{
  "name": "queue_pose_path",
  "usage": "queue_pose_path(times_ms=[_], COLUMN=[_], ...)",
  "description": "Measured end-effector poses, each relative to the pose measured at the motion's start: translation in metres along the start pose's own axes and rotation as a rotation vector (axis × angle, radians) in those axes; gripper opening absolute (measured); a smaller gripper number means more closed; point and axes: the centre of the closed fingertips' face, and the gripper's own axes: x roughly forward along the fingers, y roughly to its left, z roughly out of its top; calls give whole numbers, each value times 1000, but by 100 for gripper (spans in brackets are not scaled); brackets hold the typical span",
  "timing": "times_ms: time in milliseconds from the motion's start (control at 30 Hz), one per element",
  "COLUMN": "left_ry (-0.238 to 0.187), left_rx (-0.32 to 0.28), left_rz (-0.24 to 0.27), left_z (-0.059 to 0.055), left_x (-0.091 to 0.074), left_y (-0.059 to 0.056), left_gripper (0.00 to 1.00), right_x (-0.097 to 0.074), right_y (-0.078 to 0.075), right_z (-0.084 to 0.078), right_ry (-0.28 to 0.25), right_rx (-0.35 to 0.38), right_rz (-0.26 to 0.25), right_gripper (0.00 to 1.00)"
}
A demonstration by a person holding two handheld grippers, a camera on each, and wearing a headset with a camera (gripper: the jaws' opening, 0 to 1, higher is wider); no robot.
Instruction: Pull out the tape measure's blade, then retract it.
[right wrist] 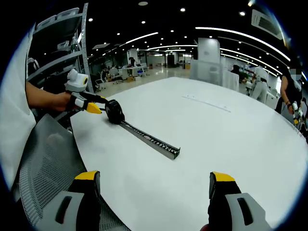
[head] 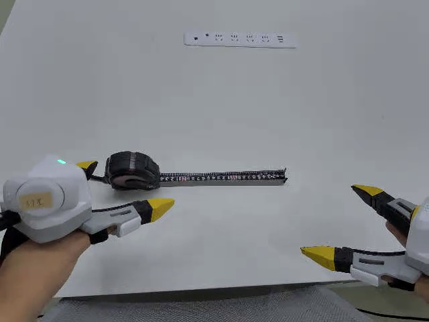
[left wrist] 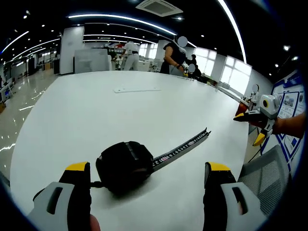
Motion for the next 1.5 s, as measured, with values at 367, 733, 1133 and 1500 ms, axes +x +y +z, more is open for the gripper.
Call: queue_pose_path(times_ms=[367, 733, 1133, 1500], left_ry=[7, 3, -39, -59], left_rx=[-33, -63, -126, -178], left_rz=[3, 20, 74, 149], left_z=[-4, -8, -9, -11], left_x=[11, 18, 22, 26], left_y=[3, 4, 7, 16], left_gripper=[95, 94, 92, 84], right_x=[3, 5, 13, 22], right_y=[3, 1, 4, -7], right_z=[1, 1, 7, 4], right_ry=[-2, 5, 1, 24], right_rx=[6, 1, -11, -20], right_rz=[4, 5, 24, 54], right_gripper=[94, 94, 92, 82])
